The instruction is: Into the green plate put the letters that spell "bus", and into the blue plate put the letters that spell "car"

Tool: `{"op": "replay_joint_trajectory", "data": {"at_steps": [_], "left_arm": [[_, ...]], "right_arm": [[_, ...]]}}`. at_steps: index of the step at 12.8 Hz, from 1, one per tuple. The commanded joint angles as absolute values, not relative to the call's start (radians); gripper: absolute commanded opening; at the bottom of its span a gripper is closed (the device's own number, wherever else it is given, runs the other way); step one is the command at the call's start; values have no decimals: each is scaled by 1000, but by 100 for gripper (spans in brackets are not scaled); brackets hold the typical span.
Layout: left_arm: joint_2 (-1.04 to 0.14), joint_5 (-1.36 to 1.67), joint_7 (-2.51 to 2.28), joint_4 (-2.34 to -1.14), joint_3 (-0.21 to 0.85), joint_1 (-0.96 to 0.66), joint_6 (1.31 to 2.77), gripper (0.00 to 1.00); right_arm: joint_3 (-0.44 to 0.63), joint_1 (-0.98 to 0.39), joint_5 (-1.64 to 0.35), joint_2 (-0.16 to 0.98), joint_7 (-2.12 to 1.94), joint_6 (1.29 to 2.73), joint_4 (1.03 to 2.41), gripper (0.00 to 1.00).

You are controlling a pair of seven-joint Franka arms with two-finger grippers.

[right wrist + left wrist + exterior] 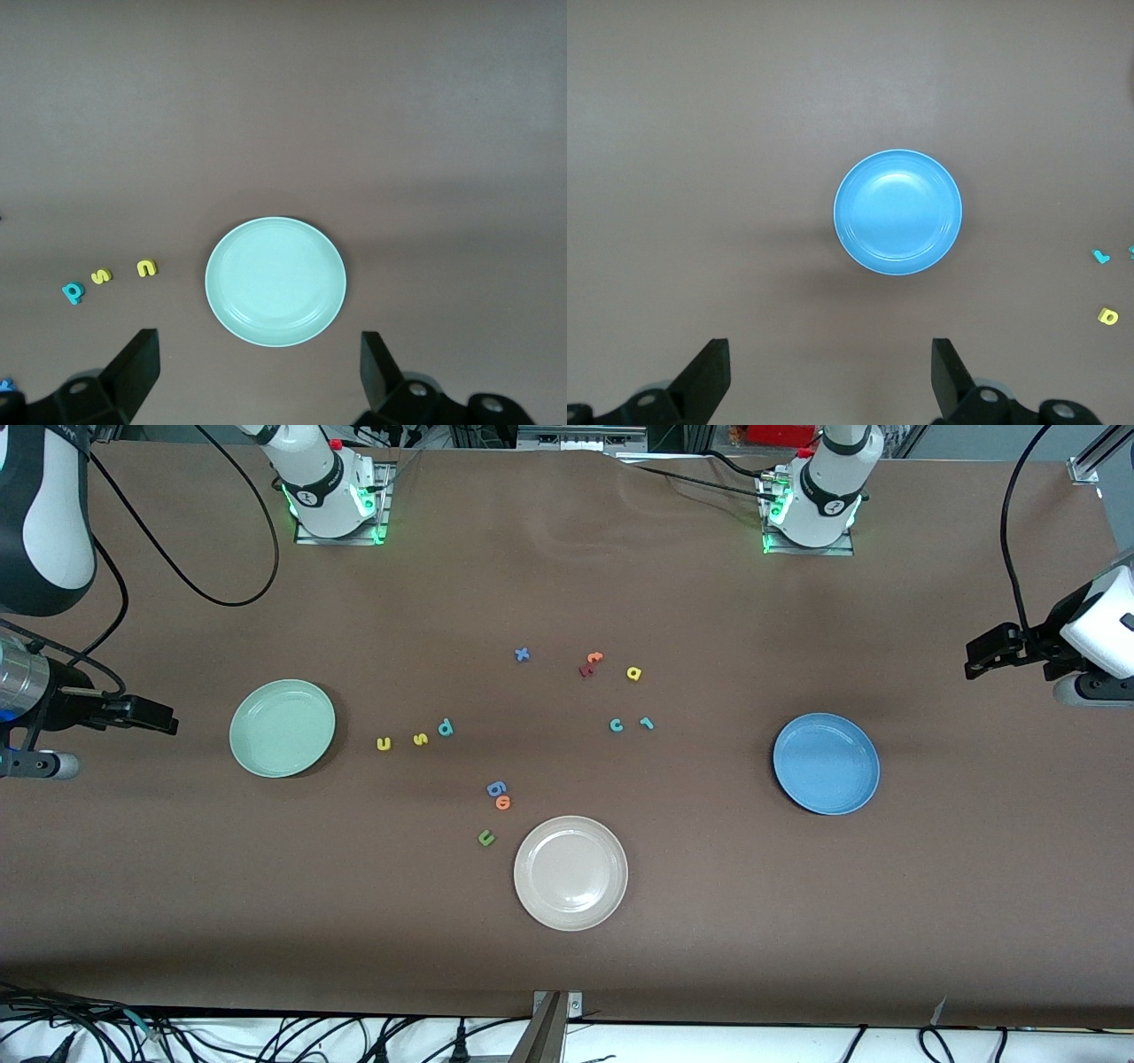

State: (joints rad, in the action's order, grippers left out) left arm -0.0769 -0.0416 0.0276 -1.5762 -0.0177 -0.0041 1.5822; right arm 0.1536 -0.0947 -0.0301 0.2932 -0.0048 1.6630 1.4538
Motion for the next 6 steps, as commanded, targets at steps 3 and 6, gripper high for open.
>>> {"op": "replay_joint_trajectory", "data": {"at_steps": [3, 6], "left_arm": [[-69, -20, 45, -1585, -21, -3, 1577, 100], [-69, -20, 43, -1585, -21, -6, 1577, 100]], "right_arm": [[149, -83, -48, 284, -11, 1671, 1463, 100], [149, -83, -48, 284, -9, 1671, 1463, 100]]}}
